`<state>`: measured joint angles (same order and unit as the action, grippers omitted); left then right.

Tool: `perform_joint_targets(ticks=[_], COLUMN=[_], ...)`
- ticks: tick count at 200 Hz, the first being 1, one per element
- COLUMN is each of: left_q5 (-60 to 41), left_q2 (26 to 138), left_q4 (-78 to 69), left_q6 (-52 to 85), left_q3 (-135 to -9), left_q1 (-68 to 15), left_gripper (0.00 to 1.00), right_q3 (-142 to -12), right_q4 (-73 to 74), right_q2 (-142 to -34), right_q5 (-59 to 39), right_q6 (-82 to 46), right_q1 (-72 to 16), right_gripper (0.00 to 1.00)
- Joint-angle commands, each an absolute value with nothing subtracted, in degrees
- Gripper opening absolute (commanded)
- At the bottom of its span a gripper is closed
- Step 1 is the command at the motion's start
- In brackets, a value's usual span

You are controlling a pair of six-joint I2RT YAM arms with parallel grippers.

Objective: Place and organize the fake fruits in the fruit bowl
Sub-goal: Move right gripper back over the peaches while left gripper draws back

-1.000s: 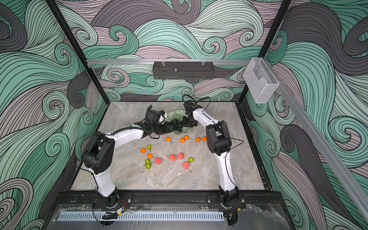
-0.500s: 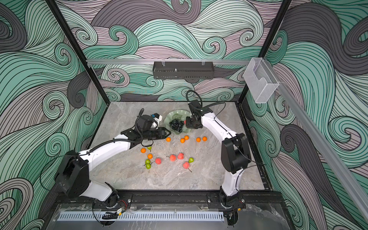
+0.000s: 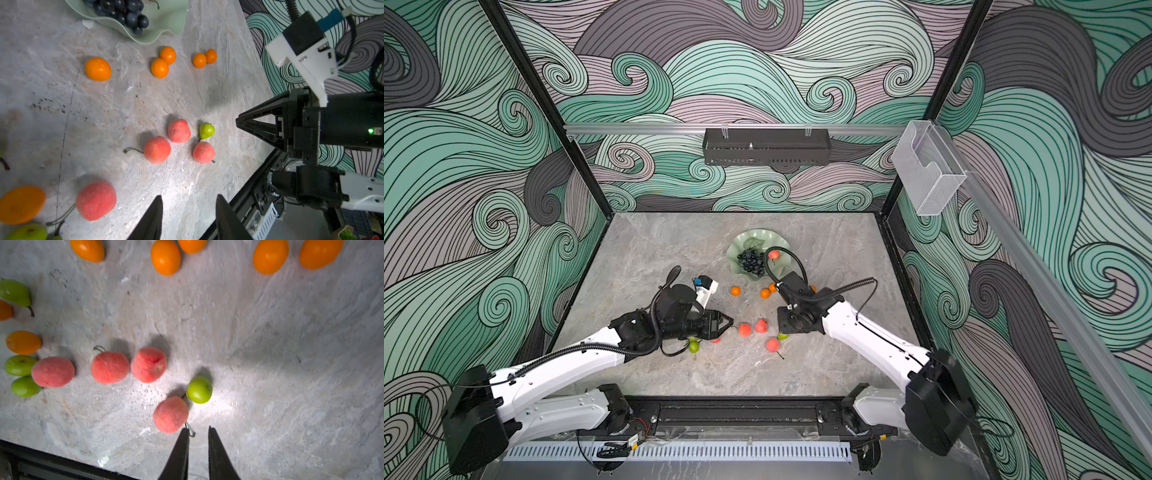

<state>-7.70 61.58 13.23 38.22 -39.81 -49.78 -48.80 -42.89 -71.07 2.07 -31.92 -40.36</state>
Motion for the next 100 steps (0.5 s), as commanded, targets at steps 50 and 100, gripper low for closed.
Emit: perform_joint_targets(ticks=[50,100], left_q5=[0.2,0.6], left_q2=[57.3,55.4], left_q4=[9.6,5.4], left_q6=[46.2,47.8], left_q3=[-33.5,-29.6], left_q1=[-59.3,-59.2], left_gripper=[0.45,0.46], right_q3=[-39.7,-38.6], right_q4=[-42.0,-40.6], right_q2=[-64.2,-64.9], right_q5=[1.5,0.9], right_q6=[-34.6,-32.2], right_q1=[-45.8,-45.8], right_gripper=[0.27,0.27])
